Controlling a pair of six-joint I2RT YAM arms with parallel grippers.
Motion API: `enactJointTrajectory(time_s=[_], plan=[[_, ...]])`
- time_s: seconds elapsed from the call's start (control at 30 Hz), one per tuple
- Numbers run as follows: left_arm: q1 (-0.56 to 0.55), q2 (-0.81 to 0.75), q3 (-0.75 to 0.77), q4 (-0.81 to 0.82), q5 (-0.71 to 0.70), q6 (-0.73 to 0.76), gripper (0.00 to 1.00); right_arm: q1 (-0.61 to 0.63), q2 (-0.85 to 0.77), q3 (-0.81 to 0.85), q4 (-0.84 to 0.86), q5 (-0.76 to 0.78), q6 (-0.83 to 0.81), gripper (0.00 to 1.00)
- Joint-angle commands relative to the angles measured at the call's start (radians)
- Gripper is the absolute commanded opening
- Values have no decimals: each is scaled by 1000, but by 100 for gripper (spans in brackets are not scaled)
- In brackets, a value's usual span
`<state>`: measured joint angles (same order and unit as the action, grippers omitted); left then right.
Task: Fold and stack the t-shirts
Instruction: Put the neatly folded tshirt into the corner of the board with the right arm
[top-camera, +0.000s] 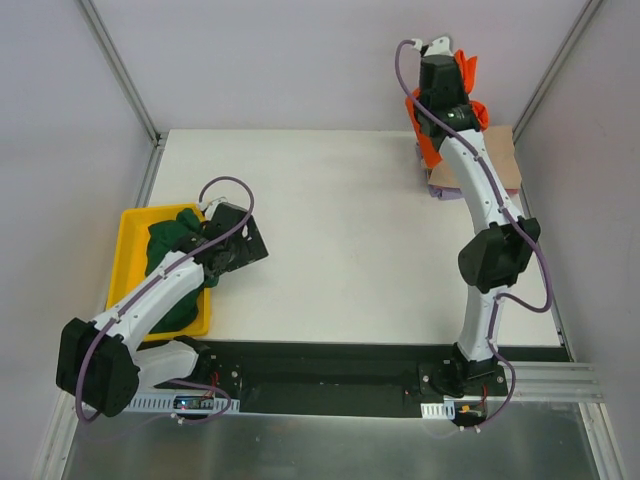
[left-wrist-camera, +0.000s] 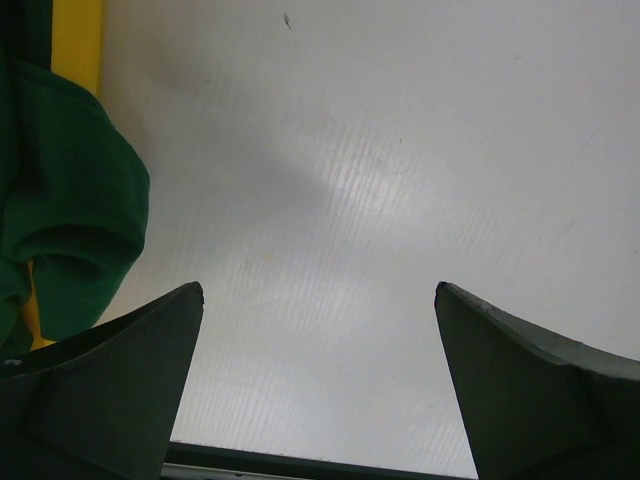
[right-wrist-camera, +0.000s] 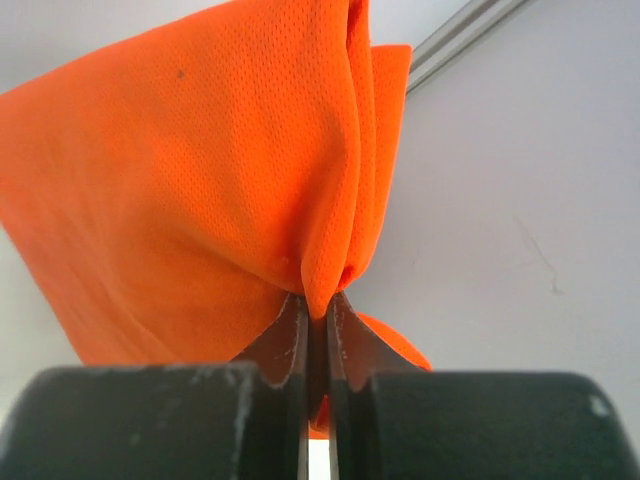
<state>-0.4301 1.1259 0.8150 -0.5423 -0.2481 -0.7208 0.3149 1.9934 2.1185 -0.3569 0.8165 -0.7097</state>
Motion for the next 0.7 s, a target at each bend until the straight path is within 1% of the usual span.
enactJointTrajectory(time_s=[0.0,0.13,0.3,0.37,0.43,0.57,0.67], plan=[[10,37,46,-25,-13,3,99,-36,31,138,-143,-31,133,1],[11,69,56,-24,-10,1,99,-72,62,138,-165,-59,199,1],[14,116,70,-24,3,-2,99,-144,117,133,-238,-189,352,1],[16,135,76,-24,12,-5,99,-175,143,139,-252,-207,395,1],[16,152,81,-24,18,-6,99,-204,166,149,-263,-215,414,1],[17,179,88,-24,29,-14,99,-240,200,159,-240,-211,391,1],[17,202,99,-24,38,-16,99,-244,193,158,-246,-240,388,1]])
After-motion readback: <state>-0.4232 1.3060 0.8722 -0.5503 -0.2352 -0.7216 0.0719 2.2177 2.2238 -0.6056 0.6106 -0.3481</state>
